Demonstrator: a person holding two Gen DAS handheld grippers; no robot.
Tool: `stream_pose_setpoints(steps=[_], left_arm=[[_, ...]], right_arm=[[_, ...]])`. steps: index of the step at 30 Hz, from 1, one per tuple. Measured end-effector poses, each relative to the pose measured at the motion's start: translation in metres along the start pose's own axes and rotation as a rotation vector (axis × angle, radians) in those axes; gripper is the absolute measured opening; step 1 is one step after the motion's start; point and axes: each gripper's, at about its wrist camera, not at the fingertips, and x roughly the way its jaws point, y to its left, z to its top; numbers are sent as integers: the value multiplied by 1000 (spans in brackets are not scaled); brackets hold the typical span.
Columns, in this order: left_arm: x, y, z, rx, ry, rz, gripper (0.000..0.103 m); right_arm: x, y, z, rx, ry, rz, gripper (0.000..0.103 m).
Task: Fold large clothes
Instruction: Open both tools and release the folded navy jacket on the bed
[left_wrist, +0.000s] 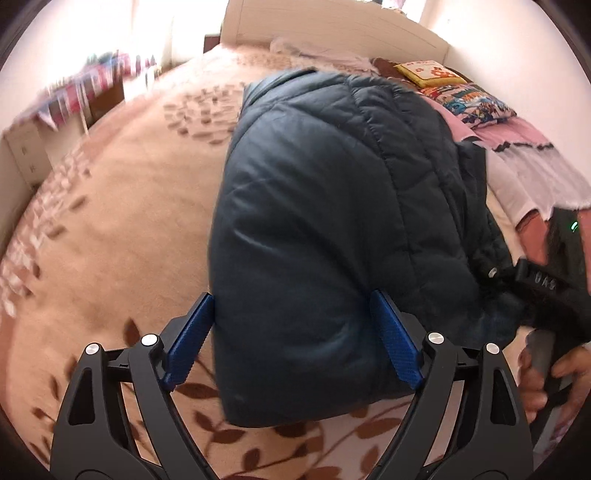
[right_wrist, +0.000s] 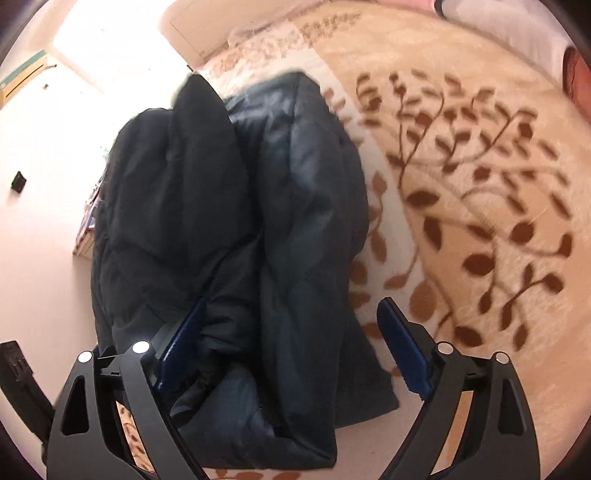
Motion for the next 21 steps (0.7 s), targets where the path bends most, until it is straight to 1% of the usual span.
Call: stream_pose_setpoints(steps=[1, 2, 3, 4, 5, 6, 8, 11, 16, 19, 21], left_arm=[[-1, -1, -2, 2, -8, -7, 78], [-4, -5, -4, 14, -23, -3, 73], [-6, -8, -6, 27, -33, 5, 70], [-10, -13, -8, 47, -43, 22, 66], [-13, -15, -9, 53, -45, 25, 62], [-18, -16, -11, 48, -48, 17, 61], [-28, -15, -16, 34, -42, -7, 58], [-40, -19, -27, 45, -28, -19, 58], [-59, -22, -50, 53, -8, -34, 58], [-67, -26, -64, 73, -1, -28, 58], [-69, -29, -70, 83, -1, -19, 59]], right_arm=[[8, -6, -1, 39, 54, 86, 77], [8, -9, -1, 63, 59, 129, 65], [6, -10, -1, 65, 55, 153, 52], [2, -3, -2, 30, 44, 143, 48], [-2, 3, -4, -7, 35, 120, 43], [-5, 7, -5, -28, 30, 103, 39], [-14, 12, -12, -51, 26, 84, 37], [-22, 9, -17, -36, 40, 97, 36], [-42, 1, -45, -34, 43, 101, 36], [-49, -4, -57, -17, 39, 106, 36], [-49, -10, -58, -7, 35, 104, 36]])
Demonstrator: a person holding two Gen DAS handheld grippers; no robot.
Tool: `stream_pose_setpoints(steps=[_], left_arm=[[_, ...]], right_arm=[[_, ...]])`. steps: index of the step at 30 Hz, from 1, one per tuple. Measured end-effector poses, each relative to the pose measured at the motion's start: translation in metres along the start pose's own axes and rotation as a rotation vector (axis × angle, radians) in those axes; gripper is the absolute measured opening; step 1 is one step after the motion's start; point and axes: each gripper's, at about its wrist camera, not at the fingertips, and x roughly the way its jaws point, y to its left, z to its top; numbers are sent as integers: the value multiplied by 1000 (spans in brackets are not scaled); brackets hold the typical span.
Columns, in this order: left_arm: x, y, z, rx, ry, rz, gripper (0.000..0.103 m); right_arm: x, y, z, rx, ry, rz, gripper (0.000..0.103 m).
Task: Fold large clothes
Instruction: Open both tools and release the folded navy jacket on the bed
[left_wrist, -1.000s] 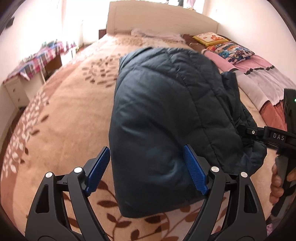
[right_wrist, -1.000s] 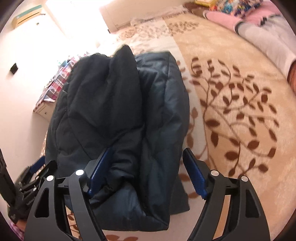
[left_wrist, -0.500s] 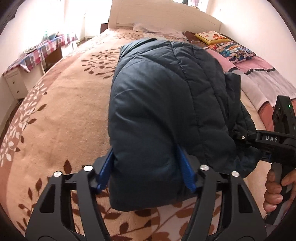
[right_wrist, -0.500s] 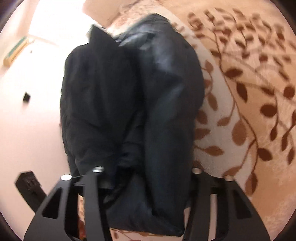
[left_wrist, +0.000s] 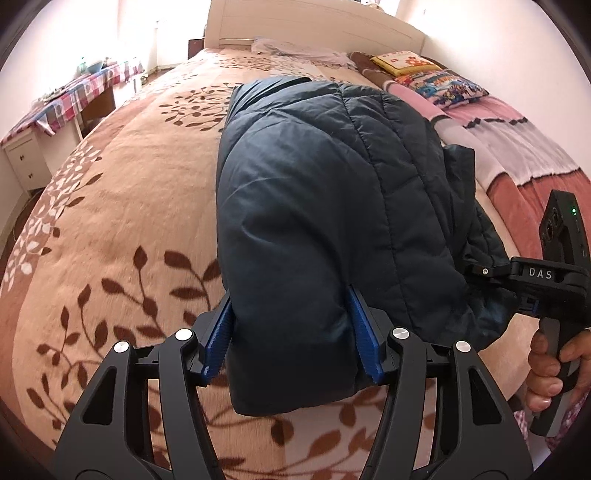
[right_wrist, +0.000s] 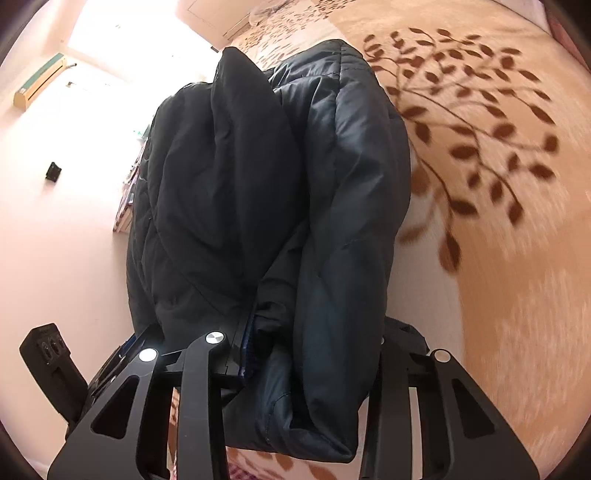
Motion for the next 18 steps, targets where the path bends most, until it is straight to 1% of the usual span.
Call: stream_pose_setpoints(steps=[2, 4, 7, 8, 10, 12, 15, 18], left_arm=[[-1, -2, -2, -3, -1, 10, 60], [-2, -2, -2, -17, 0, 21, 61], [-3, -1, -1, -34, 2, 42, 64], [-4, -2, -1, -35, 0, 54, 64], [-8, -4, 0, -29, -3, 70, 64], [-13, -7, 0, -23, -9, 83, 64], [-25, -10, -1, -20, -27, 87, 65], [-37, -13, -2, -26, -46, 82, 66]], right_arm=[[4, 0, 5, -3, -2, -8, 37], [8, 0, 8, 4, -3, -11, 41], [16, -2, 34, 28, -11, -35, 51], [13, -5, 37, 32, -15, -45, 57], [6, -9, 42, 46, -18, -41, 60], [-8, -13, 44, 54, -40, -45, 70], [-28, -12, 52, 43, -96, -56, 74], [-47, -8, 53, 17, -135, -63, 75]])
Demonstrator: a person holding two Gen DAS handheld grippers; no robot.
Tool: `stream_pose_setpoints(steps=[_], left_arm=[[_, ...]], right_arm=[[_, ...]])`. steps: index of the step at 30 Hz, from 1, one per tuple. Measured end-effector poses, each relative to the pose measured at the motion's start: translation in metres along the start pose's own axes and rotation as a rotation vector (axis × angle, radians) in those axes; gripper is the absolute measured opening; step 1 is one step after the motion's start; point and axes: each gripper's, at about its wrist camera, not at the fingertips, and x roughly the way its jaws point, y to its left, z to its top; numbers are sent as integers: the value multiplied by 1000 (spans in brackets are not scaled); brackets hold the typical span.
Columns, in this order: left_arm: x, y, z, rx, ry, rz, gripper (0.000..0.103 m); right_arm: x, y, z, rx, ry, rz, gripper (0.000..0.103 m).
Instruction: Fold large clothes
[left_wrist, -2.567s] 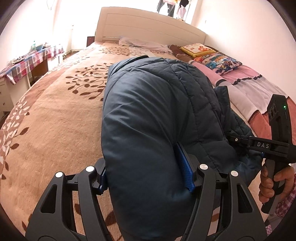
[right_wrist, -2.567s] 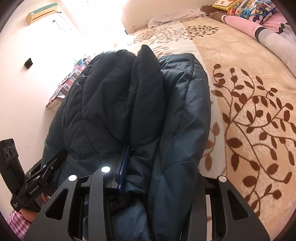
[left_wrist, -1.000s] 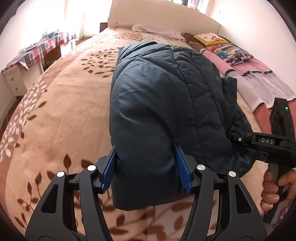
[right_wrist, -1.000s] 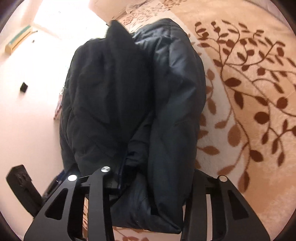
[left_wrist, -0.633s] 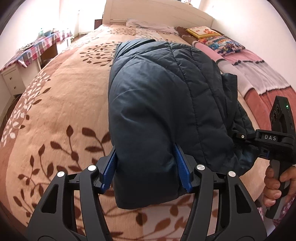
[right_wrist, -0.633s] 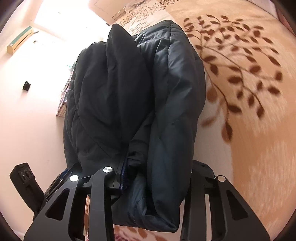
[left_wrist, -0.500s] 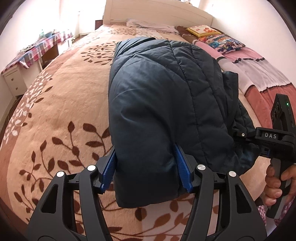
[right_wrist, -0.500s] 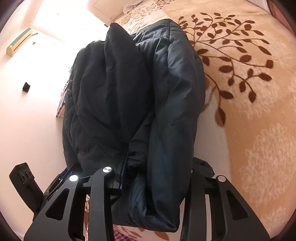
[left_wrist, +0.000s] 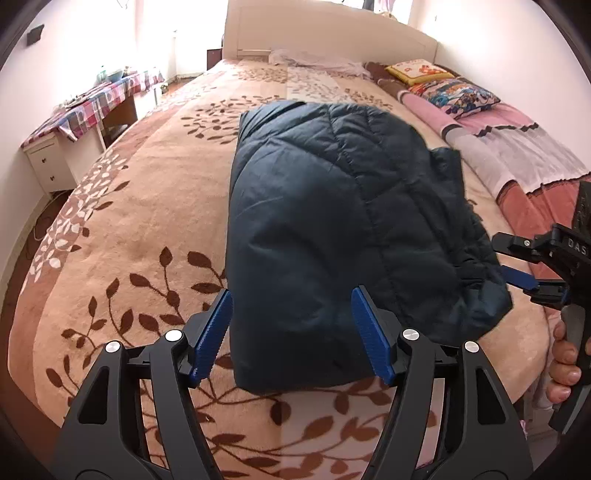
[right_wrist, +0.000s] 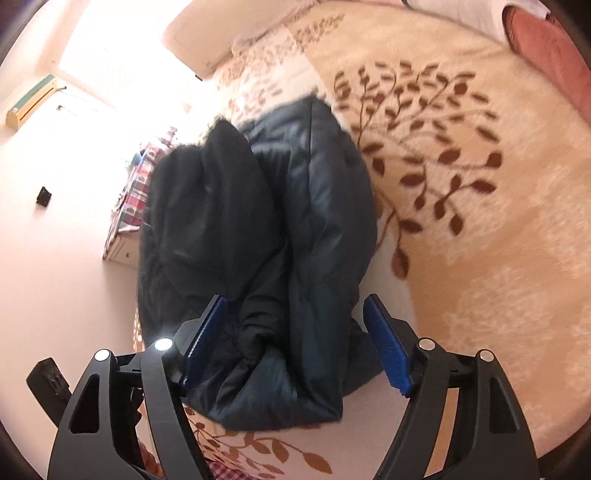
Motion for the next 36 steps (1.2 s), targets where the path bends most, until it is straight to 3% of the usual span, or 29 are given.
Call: stream_pose_setpoints(steps=[8, 17, 28, 36], left_arm=[[-27, -7, -7, 21, -38, -5, 67], [-48, -6, -28, 6, -30, 6, 70], [-47, 6, -75, -61, 98, 35, 69], [-47, 6, -104, -71, 159, 61, 62]], right_arm=[[-33, 23, -45, -157, -85, -88, 76], [-57, 47, -123, -327, -138, -211, 76], [-41, 52, -176, -403, -77, -297, 77], [-28, 50, -201, -457, -14, -356, 77]])
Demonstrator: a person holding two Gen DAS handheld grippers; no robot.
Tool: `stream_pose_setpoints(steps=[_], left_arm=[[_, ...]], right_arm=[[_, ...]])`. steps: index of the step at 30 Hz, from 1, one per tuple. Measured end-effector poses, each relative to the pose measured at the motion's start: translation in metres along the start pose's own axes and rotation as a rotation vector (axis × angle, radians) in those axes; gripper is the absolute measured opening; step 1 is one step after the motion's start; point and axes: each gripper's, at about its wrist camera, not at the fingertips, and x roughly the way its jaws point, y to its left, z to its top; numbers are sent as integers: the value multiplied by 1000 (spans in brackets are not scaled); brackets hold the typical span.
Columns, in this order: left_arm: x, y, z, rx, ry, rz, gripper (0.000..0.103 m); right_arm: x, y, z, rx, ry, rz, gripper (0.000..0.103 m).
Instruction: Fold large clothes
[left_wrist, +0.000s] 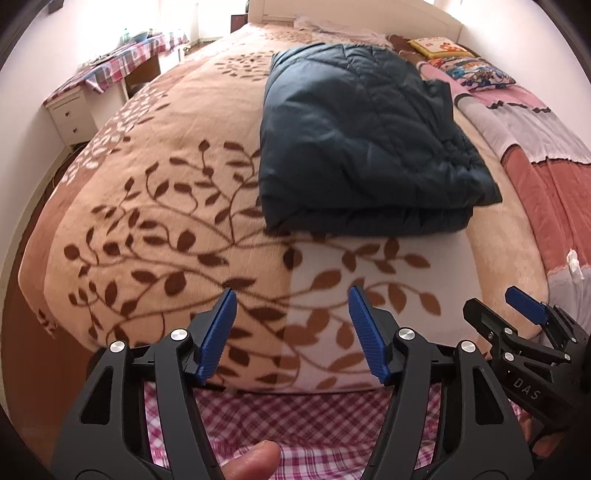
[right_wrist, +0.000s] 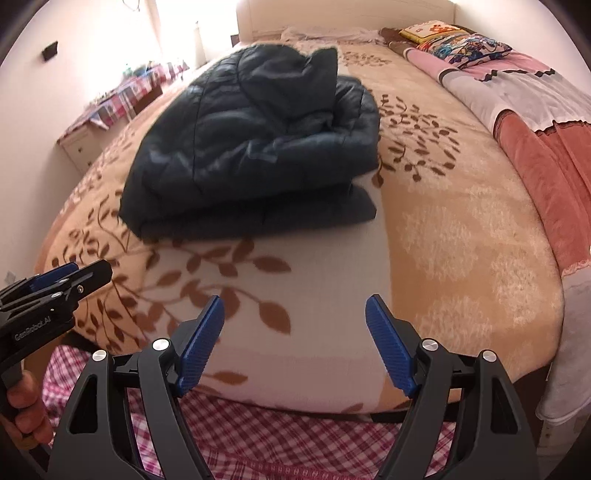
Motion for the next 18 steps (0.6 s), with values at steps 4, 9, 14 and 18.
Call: stream_pose_setpoints(steps=[4, 9, 14, 18], left_arm=[[0, 2, -4, -8, 10, 11, 60], [-3, 3, -6, -11, 5, 12, 59], [-5, -1, -7, 8, -3, 2, 59], [-7, -2, -7, 14, -6, -1, 59]], right_arm=[[1, 3, -4, -2, 12, 2, 77], [3, 4, -8, 2, 28, 2, 77], [5, 3, -9, 10, 41, 1, 77], [4, 4, -10, 5, 41, 2, 77]])
